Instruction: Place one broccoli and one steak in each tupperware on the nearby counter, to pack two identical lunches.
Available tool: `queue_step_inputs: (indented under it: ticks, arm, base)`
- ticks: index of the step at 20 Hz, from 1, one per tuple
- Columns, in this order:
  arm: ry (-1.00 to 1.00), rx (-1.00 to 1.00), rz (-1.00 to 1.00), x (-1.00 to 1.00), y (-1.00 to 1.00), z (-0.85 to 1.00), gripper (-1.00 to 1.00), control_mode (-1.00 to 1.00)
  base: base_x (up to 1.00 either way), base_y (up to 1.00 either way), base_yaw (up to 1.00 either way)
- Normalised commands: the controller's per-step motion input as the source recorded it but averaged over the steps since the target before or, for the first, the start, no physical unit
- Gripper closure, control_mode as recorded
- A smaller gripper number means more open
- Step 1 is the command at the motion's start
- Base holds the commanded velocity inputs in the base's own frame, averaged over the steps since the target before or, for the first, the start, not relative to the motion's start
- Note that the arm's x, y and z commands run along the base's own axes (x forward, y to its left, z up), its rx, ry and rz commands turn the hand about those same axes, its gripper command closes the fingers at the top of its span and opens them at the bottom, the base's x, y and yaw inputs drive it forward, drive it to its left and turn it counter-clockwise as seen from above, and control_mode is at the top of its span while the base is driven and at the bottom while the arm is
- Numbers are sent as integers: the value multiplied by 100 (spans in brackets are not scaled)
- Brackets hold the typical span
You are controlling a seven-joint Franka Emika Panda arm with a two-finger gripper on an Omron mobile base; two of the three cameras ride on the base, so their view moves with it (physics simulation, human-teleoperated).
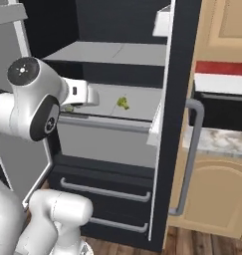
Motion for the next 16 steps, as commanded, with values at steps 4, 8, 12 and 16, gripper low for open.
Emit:
queue_step_inputs:
  ticks: [4, 8, 12, 16]
  arm:
    - [0, 0, 0, 0, 0, 0, 100, 100]
    - [0, 0, 0, 0, 0, 0, 100, 100]
    - [0, 0, 0, 0, 0, 0, 100, 100]
    - [0, 0, 0, 0, 0, 0, 100, 100]
  base:
    - [-100, -25, -2]
    - [-73, -82, -5]
    - [-23, -100, -4]
    - [-2, -100, -10]
